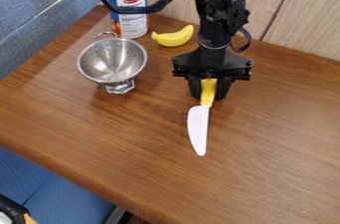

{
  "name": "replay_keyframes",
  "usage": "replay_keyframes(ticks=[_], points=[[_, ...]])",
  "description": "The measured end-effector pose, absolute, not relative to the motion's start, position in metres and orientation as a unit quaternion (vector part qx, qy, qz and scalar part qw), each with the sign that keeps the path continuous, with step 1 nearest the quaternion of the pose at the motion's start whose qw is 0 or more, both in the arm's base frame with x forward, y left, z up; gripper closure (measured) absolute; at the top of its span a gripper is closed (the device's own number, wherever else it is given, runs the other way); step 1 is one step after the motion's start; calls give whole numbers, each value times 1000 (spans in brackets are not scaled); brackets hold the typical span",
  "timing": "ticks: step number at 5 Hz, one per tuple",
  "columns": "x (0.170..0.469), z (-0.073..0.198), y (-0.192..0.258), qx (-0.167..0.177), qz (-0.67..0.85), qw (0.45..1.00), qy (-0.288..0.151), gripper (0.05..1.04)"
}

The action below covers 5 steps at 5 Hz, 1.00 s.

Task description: Put the knife to the top middle of the table

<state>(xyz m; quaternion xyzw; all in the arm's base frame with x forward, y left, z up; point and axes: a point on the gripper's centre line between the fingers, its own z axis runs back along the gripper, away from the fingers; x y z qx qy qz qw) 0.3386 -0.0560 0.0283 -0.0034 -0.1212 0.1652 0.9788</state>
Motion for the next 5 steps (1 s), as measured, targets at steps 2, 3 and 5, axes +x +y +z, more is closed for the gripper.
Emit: replay_keyframes(ticks=[2,3,5], points=[[318,32,-41,-6,165,981,-101,608],[315,41,-38,-16,163,982,-97,608],[349,81,-60,-52,143,980,-131,608]])
